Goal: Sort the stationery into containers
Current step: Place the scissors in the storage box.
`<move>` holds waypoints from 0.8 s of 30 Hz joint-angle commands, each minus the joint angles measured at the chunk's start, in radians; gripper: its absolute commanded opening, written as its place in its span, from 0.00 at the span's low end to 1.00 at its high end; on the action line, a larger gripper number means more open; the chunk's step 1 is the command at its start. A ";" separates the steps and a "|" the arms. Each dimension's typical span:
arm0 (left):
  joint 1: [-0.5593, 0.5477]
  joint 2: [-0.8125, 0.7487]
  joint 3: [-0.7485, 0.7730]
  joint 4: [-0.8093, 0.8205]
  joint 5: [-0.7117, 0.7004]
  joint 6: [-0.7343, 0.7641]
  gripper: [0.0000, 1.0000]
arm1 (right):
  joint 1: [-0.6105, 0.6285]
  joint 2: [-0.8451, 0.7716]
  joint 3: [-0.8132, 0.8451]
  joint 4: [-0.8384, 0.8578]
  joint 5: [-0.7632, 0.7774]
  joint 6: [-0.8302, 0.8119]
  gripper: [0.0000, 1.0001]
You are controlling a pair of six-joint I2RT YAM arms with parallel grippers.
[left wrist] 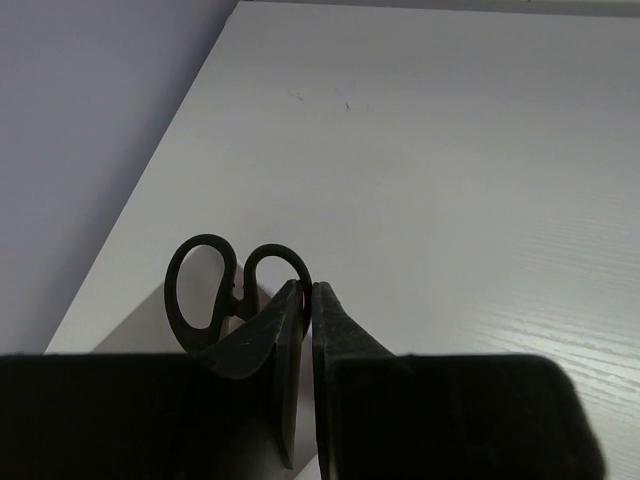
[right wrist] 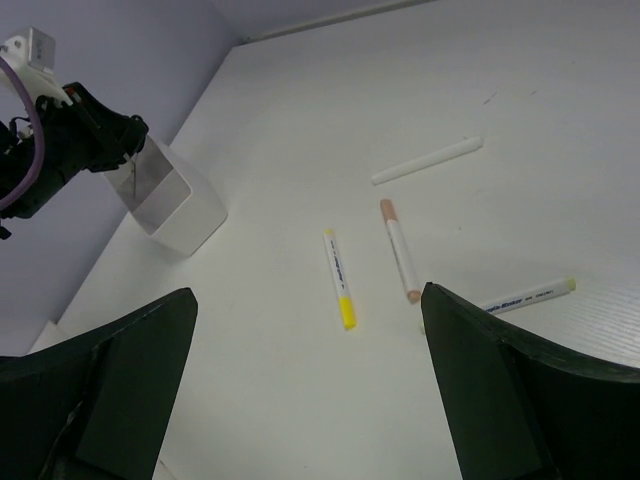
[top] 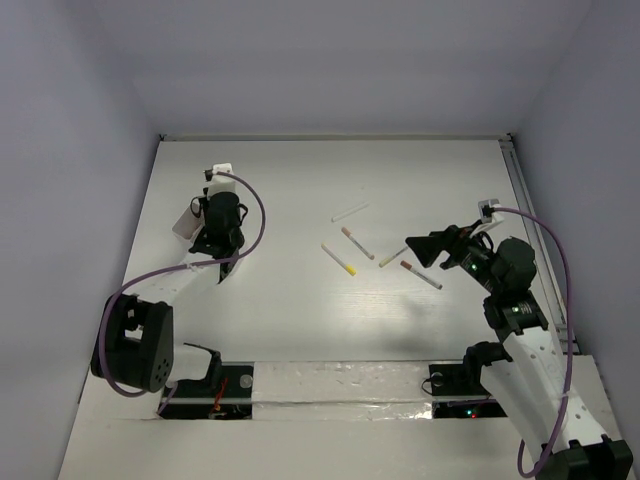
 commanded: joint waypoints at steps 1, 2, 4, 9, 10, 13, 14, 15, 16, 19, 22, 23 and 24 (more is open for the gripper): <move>0.004 -0.002 -0.016 0.074 -0.031 0.006 0.05 | 0.008 -0.012 0.038 0.011 0.014 -0.016 1.00; 0.004 -0.001 -0.017 0.077 -0.034 0.008 0.08 | 0.008 -0.014 0.038 0.011 0.013 -0.016 1.00; 0.004 0.001 -0.017 0.076 -0.041 0.008 0.11 | 0.008 -0.014 0.038 0.011 0.014 -0.018 1.00; 0.004 0.007 -0.019 0.074 -0.064 -0.003 0.26 | 0.008 -0.012 0.038 0.009 0.016 -0.018 1.00; 0.004 0.010 -0.019 0.074 -0.067 -0.003 0.27 | 0.008 -0.012 0.038 0.011 0.016 -0.018 1.00; 0.004 0.009 -0.013 0.066 -0.070 -0.009 0.29 | 0.008 -0.008 0.038 0.011 0.016 -0.018 1.00; 0.004 -0.002 -0.013 0.065 -0.073 -0.011 0.33 | 0.008 -0.006 0.038 0.011 0.016 -0.018 1.00; 0.004 -0.010 -0.010 0.063 -0.074 -0.011 0.36 | 0.008 -0.009 0.038 0.012 0.016 -0.018 1.00; 0.004 -0.019 -0.005 0.059 -0.069 -0.011 0.39 | 0.008 -0.009 0.038 0.012 0.016 -0.018 1.00; -0.021 -0.079 -0.001 0.057 -0.046 -0.003 0.57 | 0.008 -0.006 0.038 0.012 0.014 -0.016 1.00; -0.042 -0.145 0.004 0.056 -0.037 0.002 0.67 | 0.008 -0.002 0.038 0.015 0.010 -0.015 1.00; -0.042 -0.160 0.003 0.056 -0.037 0.002 0.69 | 0.008 0.000 0.037 0.015 0.010 -0.015 1.00; -0.051 -0.192 0.003 0.056 -0.037 0.000 0.70 | 0.008 0.001 0.037 0.017 0.010 -0.015 1.00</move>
